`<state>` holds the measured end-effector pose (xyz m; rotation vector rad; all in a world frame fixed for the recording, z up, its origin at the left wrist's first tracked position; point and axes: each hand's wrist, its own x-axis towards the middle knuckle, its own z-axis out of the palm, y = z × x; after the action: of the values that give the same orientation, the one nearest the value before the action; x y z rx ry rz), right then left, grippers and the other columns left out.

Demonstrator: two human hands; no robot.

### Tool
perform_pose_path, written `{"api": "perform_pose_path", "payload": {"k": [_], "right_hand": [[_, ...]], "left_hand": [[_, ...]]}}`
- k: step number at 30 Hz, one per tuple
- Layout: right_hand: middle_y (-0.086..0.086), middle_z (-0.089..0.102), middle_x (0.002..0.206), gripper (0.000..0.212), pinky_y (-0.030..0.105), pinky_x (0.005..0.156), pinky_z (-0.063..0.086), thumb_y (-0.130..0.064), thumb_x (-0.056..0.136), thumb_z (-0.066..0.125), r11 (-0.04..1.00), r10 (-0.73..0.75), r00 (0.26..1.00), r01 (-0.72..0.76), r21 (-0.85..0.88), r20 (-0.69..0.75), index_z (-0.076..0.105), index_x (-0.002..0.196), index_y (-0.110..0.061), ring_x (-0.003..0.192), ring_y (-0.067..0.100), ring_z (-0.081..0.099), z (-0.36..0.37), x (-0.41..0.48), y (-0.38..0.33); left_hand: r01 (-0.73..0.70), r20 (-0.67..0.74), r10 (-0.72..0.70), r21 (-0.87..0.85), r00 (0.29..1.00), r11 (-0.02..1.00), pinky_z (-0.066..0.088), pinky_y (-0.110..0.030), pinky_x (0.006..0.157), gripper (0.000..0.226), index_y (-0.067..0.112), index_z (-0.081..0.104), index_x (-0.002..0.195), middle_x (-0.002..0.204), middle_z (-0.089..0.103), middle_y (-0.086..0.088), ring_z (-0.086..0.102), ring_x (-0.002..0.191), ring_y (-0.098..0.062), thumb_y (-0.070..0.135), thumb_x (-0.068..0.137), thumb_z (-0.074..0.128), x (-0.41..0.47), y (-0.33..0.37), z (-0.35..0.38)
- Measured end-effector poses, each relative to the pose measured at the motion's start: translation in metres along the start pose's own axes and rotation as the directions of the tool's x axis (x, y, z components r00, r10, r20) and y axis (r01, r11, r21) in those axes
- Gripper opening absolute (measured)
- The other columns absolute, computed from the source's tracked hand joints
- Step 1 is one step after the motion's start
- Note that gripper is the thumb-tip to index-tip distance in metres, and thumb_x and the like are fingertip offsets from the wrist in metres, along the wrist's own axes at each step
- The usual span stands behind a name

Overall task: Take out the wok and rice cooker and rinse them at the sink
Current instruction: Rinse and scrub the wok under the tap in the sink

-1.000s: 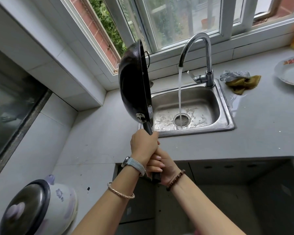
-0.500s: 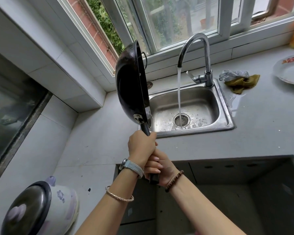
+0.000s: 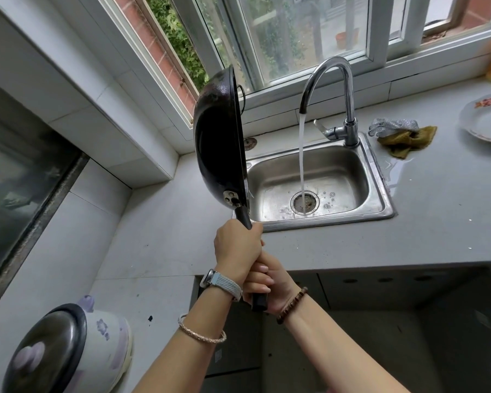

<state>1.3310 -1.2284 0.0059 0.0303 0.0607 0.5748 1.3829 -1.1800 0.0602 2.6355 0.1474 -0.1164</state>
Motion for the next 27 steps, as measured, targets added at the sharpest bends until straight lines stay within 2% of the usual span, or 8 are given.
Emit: {"api": "perform_pose_path", "payload": {"k": [4,6,8,10,13,19,23,27], "right_hand": [[-0.009,0.037,0.033,0.045,0.011,0.024,0.025,-0.013,0.045,0.096,0.999,0.022,0.999,-0.020,-0.049,0.040,0.051,0.044,-0.020,0.020,0.004,0.034,0.008,-0.001,-0.001],[-0.009,0.037,0.034,0.038,0.012,0.024,0.027,-0.013,0.058,0.089,0.990,0.024,1.000,-0.027,-0.136,-0.020,0.054,0.047,-0.022,0.021,0.002,0.034,0.014,-0.001,-0.004],[-0.009,0.033,0.036,0.035,0.011,0.024,0.024,-0.010,0.085,0.062,0.964,-0.005,0.988,-0.036,-0.263,-0.154,0.053,0.054,-0.023,0.022,0.002,0.031,0.017,0.001,-0.008],[-0.008,0.030,0.039,0.034,0.011,0.026,0.023,-0.004,0.096,0.037,0.908,-0.045,0.970,-0.060,-0.415,-0.240,0.045,0.068,-0.023,0.024,0.000,0.026,0.019,0.002,-0.011],[-0.004,0.030,0.045,0.022,0.012,0.031,0.025,0.002,0.094,0.036,0.769,-0.122,0.949,-0.095,-0.632,-0.290,0.038,0.083,-0.018,0.028,0.002,0.025,0.017,0.007,-0.014],[0.002,0.037,0.048,0.018,0.018,0.035,0.032,0.007,0.085,0.042,0.458,-0.224,0.912,-0.211,-0.864,-0.342,0.039,0.088,-0.011,0.033,0.010,0.028,0.017,0.030,-0.017],[0.006,0.039,0.051,0.009,0.026,0.040,0.038,0.000,0.077,0.046,0.232,-0.262,0.903,-0.284,-0.930,-0.341,0.041,0.078,-0.008,0.034,0.015,0.035,0.013,0.056,-0.011],[0.007,0.046,0.052,0.014,0.036,0.049,0.040,-0.013,0.064,0.049,0.130,-0.273,0.880,-0.367,-0.921,-0.389,0.046,0.078,-0.011,0.036,0.019,0.044,0.002,0.086,-0.002]], "left_hand": [[0.002,-0.006,-0.002,-0.043,1.000,0.999,0.035,-0.017,0.051,0.033,0.009,0.071,0.066,0.051,0.062,0.007,0.058,0.058,-0.005,0.025,0.088,0.053,0.002,-0.003,-0.002],[0.003,0.008,-0.002,-0.104,1.000,0.995,0.035,-0.014,0.050,0.033,0.009,0.071,0.064,0.051,0.063,0.005,0.058,0.053,-0.002,0.024,0.087,0.053,0.005,-0.005,-0.004],[0.014,0.035,-0.007,-0.201,0.999,0.979,0.038,-0.011,0.050,0.033,0.010,0.070,0.061,0.052,0.065,0.003,0.059,0.049,-0.001,0.022,0.086,0.052,0.007,-0.008,-0.004],[0.042,0.077,-0.017,-0.330,0.997,0.943,0.044,-0.014,0.056,0.034,0.013,0.067,0.056,0.053,0.067,0.002,0.060,0.049,-0.002,0.019,0.086,0.052,0.010,-0.013,-0.003],[0.113,0.149,-0.045,-0.489,0.988,0.865,0.048,-0.025,0.062,0.035,0.013,0.062,0.053,0.053,0.066,0.002,0.059,0.052,-0.008,0.016,0.087,0.052,0.018,-0.021,0.001],[0.246,0.242,-0.107,-0.668,0.964,0.703,0.048,-0.019,0.054,0.029,0.011,0.060,0.064,0.059,0.064,0.000,0.059,0.053,-0.010,0.026,0.088,0.066,0.042,-0.046,0.008],[0.355,0.339,-0.132,-0.769,0.932,0.531,0.047,-0.024,0.054,0.031,0.012,0.058,0.061,0.054,0.060,0.002,0.056,0.051,-0.012,0.026,0.086,0.070,0.058,-0.071,0.007],[0.423,0.385,-0.176,-0.814,0.906,0.399,0.046,-0.028,0.059,0.029,0.010,0.057,0.062,0.054,0.059,0.000,0.055,0.054,-0.016,0.021,0.085,0.070,0.077,-0.098,0.010]]}}
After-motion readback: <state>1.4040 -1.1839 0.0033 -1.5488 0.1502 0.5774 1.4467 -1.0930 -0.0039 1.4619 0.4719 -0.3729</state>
